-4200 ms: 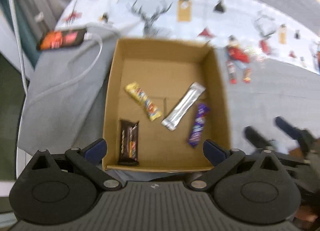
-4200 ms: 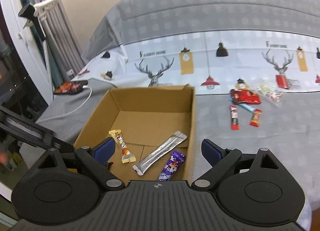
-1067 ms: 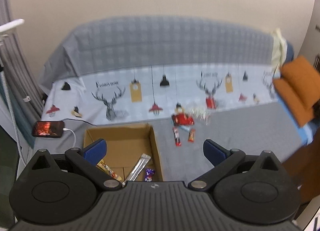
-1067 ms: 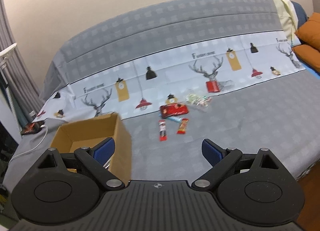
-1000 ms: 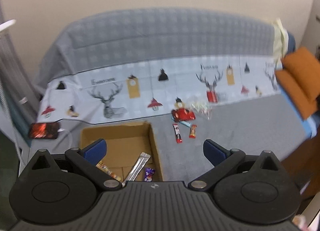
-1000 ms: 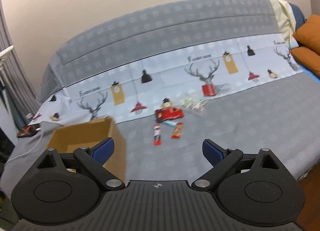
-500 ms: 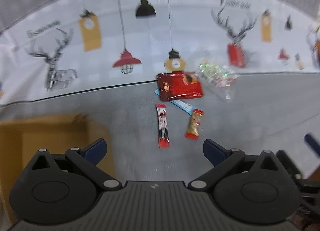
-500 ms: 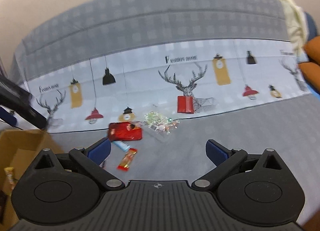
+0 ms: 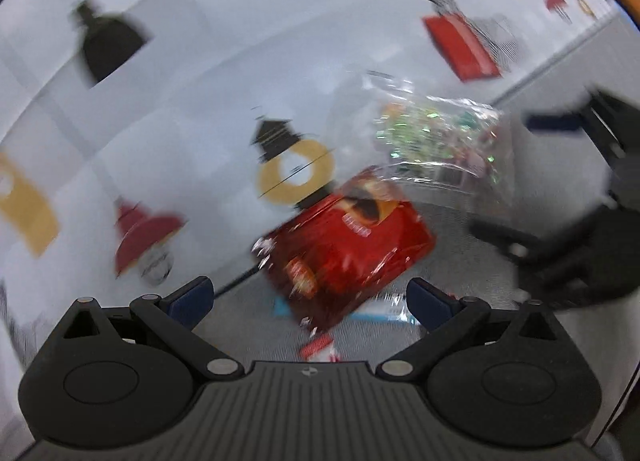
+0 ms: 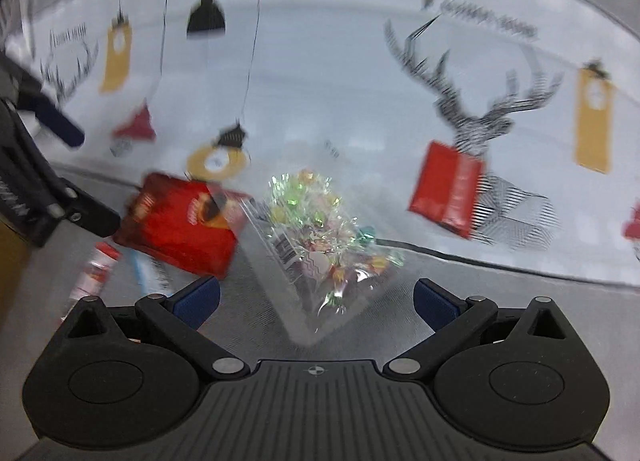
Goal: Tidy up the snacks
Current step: 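Move both tools to the red coffee pouch and clear candy bag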
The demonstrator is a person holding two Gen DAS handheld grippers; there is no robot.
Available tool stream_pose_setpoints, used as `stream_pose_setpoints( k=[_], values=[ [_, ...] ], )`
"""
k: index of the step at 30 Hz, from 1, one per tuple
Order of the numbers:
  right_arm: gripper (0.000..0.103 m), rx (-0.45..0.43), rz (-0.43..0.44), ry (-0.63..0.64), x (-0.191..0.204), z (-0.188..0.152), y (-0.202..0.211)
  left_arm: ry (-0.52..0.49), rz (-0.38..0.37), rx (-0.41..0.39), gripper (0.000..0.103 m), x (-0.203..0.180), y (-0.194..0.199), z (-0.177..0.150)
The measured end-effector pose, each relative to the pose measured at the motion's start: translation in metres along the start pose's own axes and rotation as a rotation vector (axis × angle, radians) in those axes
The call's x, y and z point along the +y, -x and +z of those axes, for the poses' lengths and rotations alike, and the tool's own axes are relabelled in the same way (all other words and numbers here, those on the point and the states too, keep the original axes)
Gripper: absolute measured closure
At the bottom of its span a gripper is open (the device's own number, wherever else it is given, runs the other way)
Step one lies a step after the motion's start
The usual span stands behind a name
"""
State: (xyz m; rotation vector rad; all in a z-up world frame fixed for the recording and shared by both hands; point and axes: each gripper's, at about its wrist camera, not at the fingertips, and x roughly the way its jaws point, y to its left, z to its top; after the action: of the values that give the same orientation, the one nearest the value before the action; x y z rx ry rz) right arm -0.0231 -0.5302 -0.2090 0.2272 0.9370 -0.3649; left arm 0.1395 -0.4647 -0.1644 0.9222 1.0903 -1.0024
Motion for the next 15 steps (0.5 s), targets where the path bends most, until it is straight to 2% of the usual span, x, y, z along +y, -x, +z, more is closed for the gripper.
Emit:
stream_pose_setpoints(
  k=[3,6,7,11,12,13,14,15],
  values=[
    [0.001,0.023,-0.039,0.094,0.003,0.008,-0.025,-0.092,0.016,-0.002,0.001,-0.012,-0.017,0.01],
    [0.0,0.037,-0.044,0.153,0.002,0.011,-0.043,-0.122,0.039,0.042,0.001,-0.017,-0.039,0.02],
    [0.0,0.025,-0.025,0.155,0.0,0.012,-0.047,-0.105,0.047,0.048,0.0,-0.015,-0.044,0.022],
    [0.001,0.006,0.015,0.166,-0.005,0.01,-0.05,0.009,-0.012,0.069,0.005,-0.005,-0.049,0.024],
    [0.007,-0.005,0.024,0.154,-0.006,0.008,-0.048,0.009,-0.012,0.059,0.009,-0.005,-0.047,0.023],
    [0.019,-0.025,0.03,0.15,-0.006,0.004,-0.044,0.004,-0.02,0.04,0.017,-0.006,-0.043,0.02],
    [0.026,-0.049,0.03,0.152,-0.006,0.001,-0.039,0.009,-0.003,0.018,0.022,-0.006,-0.037,0.018],
    [0.045,-0.061,0.022,0.152,-0.005,-0.001,-0.034,0.023,0.001,0.002,0.043,-0.004,-0.03,0.016]
  ],
)
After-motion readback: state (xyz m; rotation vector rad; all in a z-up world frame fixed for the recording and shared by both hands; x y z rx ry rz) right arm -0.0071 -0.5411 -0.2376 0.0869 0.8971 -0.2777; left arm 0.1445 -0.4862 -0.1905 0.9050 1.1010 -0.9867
